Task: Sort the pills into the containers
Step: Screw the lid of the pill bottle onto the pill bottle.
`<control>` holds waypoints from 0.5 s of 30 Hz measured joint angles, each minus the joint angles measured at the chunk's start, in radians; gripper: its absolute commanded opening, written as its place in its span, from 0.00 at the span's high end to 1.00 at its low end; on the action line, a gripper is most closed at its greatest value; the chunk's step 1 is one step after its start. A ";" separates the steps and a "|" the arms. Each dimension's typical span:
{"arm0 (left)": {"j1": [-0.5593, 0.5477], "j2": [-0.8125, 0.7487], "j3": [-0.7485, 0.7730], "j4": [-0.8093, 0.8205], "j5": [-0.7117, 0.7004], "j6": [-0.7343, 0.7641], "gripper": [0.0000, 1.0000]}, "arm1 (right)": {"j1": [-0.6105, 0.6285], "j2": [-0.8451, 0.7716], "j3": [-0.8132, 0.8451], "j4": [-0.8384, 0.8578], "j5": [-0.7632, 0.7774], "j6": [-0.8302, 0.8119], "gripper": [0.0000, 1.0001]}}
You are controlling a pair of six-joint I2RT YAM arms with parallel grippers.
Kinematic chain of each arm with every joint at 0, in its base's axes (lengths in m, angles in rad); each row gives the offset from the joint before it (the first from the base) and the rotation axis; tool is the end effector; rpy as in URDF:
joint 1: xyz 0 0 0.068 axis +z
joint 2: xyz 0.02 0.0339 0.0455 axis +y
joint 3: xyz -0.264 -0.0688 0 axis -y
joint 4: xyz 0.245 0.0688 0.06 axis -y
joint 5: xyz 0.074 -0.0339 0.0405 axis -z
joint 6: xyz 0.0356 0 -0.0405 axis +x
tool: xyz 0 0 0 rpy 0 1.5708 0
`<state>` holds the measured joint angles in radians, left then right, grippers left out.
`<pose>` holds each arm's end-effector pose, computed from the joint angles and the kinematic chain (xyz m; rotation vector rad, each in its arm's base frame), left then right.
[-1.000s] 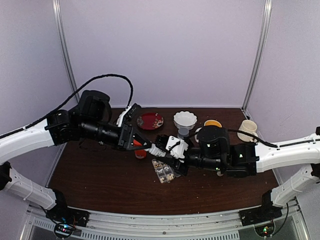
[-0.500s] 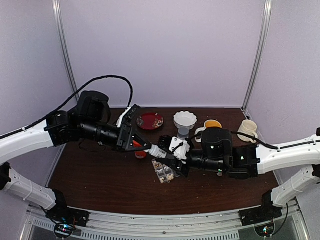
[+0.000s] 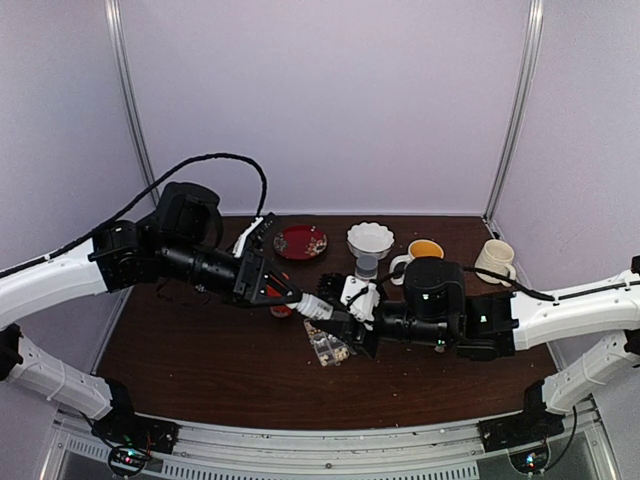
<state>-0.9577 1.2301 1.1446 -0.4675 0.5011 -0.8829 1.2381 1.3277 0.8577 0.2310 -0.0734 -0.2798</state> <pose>0.1417 -0.2311 0.3459 0.4468 2.4664 -1.4862 0.0983 0.2924 0.2864 -1.3277 1.3213 0.7391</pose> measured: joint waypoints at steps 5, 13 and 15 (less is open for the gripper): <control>-0.009 0.005 0.019 -0.033 -0.030 0.021 0.79 | 0.000 0.000 0.006 0.000 -0.019 0.014 1.00; -0.010 0.012 0.029 -0.032 -0.003 0.024 0.78 | -0.037 0.000 0.007 0.003 -0.138 0.085 1.00; -0.009 0.014 0.029 -0.030 0.005 0.023 0.78 | -0.038 0.000 0.008 -0.003 -0.139 0.085 1.00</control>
<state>-0.9665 1.2442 1.1732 -0.4976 0.5060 -0.8600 1.1999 1.3277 0.8654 0.2276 -0.2123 -0.1947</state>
